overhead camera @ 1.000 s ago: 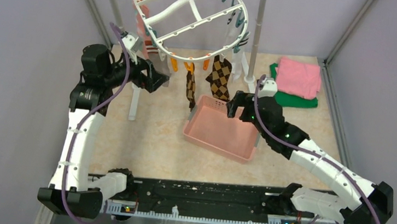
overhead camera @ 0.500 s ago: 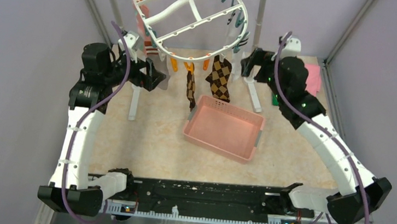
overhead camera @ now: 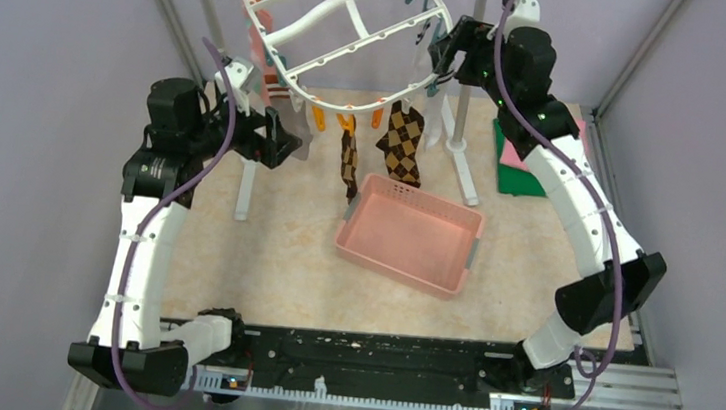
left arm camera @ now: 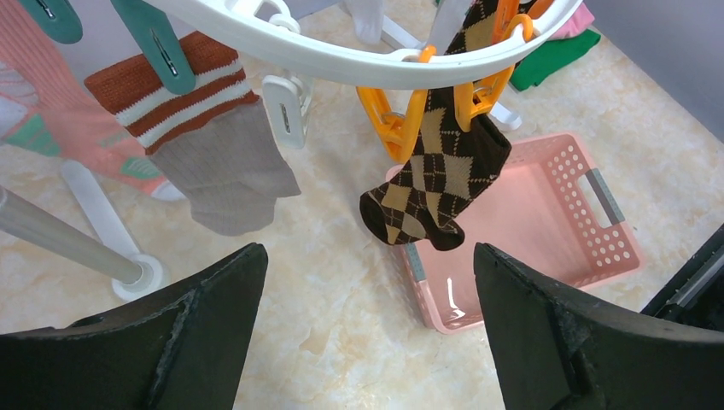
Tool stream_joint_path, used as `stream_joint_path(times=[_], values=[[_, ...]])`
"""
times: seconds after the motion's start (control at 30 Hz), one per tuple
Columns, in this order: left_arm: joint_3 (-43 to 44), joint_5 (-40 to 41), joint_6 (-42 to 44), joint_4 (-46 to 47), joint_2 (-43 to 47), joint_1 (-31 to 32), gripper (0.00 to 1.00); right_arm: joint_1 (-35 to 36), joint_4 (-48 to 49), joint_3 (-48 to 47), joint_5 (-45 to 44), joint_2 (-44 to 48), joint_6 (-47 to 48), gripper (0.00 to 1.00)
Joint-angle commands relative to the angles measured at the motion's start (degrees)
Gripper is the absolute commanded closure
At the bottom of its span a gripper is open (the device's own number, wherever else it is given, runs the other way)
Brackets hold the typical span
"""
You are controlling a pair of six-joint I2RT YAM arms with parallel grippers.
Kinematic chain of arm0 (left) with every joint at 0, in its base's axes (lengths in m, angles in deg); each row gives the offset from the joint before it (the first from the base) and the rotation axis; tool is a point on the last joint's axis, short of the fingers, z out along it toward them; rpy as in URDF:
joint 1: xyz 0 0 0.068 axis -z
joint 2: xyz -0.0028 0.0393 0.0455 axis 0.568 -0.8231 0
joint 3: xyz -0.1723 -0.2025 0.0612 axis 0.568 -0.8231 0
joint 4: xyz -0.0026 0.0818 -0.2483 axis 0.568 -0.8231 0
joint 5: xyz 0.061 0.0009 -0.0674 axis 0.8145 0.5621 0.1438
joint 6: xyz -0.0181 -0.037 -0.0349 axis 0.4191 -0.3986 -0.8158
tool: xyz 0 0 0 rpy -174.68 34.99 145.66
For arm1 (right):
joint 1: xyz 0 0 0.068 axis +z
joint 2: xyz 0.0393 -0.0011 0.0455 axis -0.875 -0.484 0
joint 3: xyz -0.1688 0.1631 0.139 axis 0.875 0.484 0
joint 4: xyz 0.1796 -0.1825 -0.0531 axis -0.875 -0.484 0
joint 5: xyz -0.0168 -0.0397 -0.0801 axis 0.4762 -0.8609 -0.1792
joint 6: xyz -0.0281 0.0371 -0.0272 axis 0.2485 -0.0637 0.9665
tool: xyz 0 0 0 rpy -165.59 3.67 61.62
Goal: Remove the socks clipped to the hanger
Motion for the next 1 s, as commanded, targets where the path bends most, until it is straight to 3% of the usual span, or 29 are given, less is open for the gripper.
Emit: stream_joint_path(times=[0.0,0.2,0.53,0.97], values=[[2.5,0.2,0.9,-0.3,0.7,-0.2,0.03,-0.7,-3.9,-6.8,1.8,-3.2,-0.8,0.18],[3.8,-1.7,1.5,-2.2,0.4,-0.2,0.04,-1.4,-3.6,-5.7,4.3,-3.7,-2.2,0.33],[4.4,-4.6,3.7,-5.0,0.1,-0.2,0.01,-0.7,1.9,1.3,11.9,1.6,-6.4,0.73],[6.0,-4.6,3.3,-5.3,0.8,-0.1,0.01,6.5,2.1,7.4,10.0,8.7,-8.5,0.73]])
